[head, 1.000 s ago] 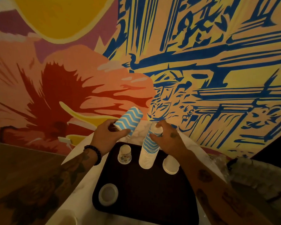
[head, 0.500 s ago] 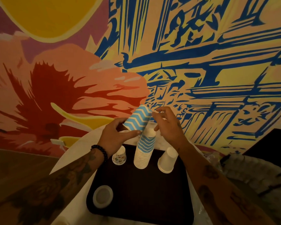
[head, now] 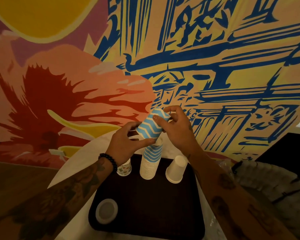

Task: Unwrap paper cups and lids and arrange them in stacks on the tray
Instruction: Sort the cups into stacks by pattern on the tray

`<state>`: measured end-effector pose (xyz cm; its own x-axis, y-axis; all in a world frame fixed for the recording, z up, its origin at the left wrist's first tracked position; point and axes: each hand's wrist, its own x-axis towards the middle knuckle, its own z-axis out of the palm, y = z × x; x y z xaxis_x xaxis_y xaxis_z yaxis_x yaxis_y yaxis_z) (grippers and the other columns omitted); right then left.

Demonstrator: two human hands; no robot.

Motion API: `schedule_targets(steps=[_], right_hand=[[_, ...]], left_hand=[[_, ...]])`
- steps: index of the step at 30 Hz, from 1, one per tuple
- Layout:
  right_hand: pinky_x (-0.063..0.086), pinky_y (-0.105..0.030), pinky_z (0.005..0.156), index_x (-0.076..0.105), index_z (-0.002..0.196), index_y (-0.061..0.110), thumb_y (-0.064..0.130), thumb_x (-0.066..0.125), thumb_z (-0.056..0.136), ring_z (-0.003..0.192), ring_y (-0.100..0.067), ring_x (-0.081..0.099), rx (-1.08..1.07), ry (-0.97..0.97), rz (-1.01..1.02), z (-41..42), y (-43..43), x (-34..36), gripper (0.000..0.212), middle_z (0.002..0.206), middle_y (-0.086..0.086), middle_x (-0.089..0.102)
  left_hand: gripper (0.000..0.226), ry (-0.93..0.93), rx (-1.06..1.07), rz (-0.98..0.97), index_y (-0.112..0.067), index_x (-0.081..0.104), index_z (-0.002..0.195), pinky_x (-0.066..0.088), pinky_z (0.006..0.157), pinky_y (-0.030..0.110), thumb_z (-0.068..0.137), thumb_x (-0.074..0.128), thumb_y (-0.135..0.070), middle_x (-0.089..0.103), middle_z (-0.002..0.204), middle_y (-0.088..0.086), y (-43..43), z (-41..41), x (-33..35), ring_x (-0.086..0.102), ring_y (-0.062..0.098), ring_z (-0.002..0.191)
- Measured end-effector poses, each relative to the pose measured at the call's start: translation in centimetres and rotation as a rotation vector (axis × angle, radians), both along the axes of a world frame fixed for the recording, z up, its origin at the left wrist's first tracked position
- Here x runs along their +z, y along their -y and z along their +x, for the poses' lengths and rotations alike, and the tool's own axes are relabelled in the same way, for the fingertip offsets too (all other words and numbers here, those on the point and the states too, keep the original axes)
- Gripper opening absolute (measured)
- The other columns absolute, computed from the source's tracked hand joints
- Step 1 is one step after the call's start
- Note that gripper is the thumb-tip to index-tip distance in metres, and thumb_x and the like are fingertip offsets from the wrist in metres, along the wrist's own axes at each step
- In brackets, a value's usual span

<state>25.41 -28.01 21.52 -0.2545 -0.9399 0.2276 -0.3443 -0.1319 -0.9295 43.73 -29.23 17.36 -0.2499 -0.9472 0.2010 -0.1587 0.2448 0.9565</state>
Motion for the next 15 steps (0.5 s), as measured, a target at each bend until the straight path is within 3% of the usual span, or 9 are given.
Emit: schedule_targets(steps=[5,10,15], right_hand=[[0.057,-0.024,0.068,0.055,0.109,0.024,0.032,0.081,0.083,0.075,-0.003,0.067,0.016,-0.062,-0.052,0.8,0.0,0.4,0.037,0.105,0.002,0.069],[0.044,-0.007,0.058,0.054,0.112,0.016,0.027,0.078,0.086,0.065,0.01,0.058,-0.065,-0.185,-0.126,0.9,-0.3,0.8,0.037,0.093,0.016,0.059],[0.045,-0.016,0.067,0.051,0.113,0.024,0.038,0.078,0.084,0.076,-0.005,0.058,-0.105,-0.373,-0.093,-0.3,-0.1,-0.4,0.042,0.1,0.008,0.06]], left_hand=[[0.073,0.025,0.029,-0.029,-0.025,0.059,0.129,0.053,0.085,0.017,0.064,0.086,-0.045,0.067,0.12,-0.014,0.2,1.4,0.1,0.063,0.003,0.109],[0.067,0.044,0.062,-0.006,-0.024,0.058,0.129,0.054,0.082,0.018,0.069,0.088,-0.029,0.066,0.117,-0.01,0.4,1.9,0.0,0.063,0.001,0.105],[0.055,0.088,0.142,-0.017,-0.018,0.064,0.122,0.053,0.084,0.017,0.073,0.086,-0.027,0.069,0.111,-0.007,0.8,3.6,-0.5,0.065,0.004,0.101]])
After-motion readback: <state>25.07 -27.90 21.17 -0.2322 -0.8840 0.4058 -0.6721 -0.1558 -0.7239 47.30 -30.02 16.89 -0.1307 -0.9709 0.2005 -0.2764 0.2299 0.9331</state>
